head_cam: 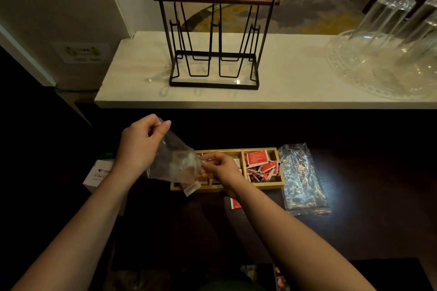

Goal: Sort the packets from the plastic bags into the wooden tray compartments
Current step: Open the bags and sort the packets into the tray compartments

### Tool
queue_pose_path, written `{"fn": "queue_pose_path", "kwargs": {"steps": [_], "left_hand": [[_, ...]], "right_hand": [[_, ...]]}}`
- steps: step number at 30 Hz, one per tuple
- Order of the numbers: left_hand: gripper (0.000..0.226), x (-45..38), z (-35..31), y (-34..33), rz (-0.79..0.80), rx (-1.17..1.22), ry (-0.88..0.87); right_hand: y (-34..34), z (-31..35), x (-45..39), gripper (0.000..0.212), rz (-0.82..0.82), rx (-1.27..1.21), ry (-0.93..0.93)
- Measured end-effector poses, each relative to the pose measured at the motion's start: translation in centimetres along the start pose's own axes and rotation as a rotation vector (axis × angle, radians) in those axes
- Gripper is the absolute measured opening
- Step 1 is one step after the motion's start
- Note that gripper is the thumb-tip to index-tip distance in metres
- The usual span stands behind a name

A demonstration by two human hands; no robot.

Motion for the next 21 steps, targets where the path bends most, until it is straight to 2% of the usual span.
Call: {"fn": "queue_pose_path", "kwargs": {"steps": [8,13,17,21], "left_hand": [[0.034,0.1,0.7,-0.1,-0.085,0.055,0.002],[0.009,0.9,2.3,-0.8,-0.111,0.113,0.082],[0.007,2.1,3.0,-2.8,0.021,0.438,0.155],[0.014,3.8,3.7,-5.4,0.116,0.599,0.245]], "right_hand": [[2.2,1.8,0.8,0.021,-0.068,-0.029,0.092],[4.4,2.7,1.8,0.029,-0.031,0.100,0.125],[6.0,2.6,2.6,0.032,-0.014,-0.097,0.073],[7.4,2.7,3.6,0.028,-0.139,-0.049,0.109]]}}
Point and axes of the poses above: each hand's wrist, its own x-axis away from the middle knuckle, its own y-axis out of the back of the hand, z = x × y, the point moved 1 cm from there along -x, towards the middle knuckle, and after that the axes turned 5 degrees about -z, right-handed, at the moved point
